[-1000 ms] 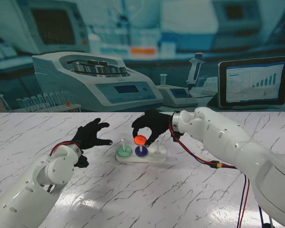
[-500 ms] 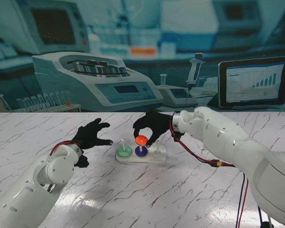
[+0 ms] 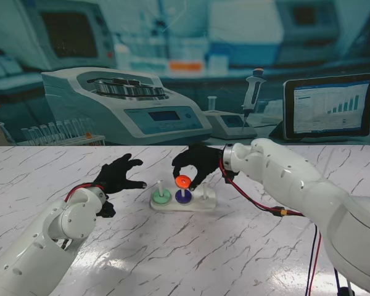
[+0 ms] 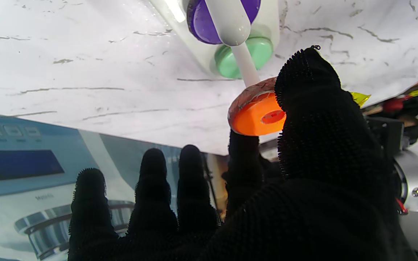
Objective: Move the three rings of the Hanoi Tower from the left rod to the right rod
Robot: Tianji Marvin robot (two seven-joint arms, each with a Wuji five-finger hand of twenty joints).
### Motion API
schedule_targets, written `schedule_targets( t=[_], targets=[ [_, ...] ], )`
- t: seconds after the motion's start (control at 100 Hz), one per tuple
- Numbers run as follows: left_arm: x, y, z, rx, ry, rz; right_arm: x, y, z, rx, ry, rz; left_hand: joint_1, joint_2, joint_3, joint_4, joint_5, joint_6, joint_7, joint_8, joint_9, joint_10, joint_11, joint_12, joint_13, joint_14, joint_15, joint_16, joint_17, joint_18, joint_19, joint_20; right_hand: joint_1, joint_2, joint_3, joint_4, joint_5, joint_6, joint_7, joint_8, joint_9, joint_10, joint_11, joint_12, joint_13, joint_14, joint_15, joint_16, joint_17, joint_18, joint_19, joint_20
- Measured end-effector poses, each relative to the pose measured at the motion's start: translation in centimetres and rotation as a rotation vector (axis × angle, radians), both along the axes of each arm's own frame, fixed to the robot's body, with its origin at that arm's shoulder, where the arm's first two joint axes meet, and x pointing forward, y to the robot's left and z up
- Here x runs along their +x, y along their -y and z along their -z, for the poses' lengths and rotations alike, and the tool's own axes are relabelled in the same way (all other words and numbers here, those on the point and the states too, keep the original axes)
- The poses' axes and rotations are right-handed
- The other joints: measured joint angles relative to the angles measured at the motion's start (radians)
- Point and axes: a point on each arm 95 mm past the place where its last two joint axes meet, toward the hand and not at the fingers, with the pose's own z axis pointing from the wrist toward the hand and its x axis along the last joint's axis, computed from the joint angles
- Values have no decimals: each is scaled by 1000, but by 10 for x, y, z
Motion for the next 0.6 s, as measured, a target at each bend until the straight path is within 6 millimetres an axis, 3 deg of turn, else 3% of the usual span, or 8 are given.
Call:
schedule_targets(
  t=[0.6],
  targets=[
    [0,0,0,-4,-2,0,2,-3,2,-25,5,-2,0,0,0,0,0,0,0,0,0,0,0,0,0,0,0,0,0,0,0,0,12,0,-4,0,0,0,0,-1,0,0,0,0,0,-1,0,0,0,0,0,0]
  ],
)
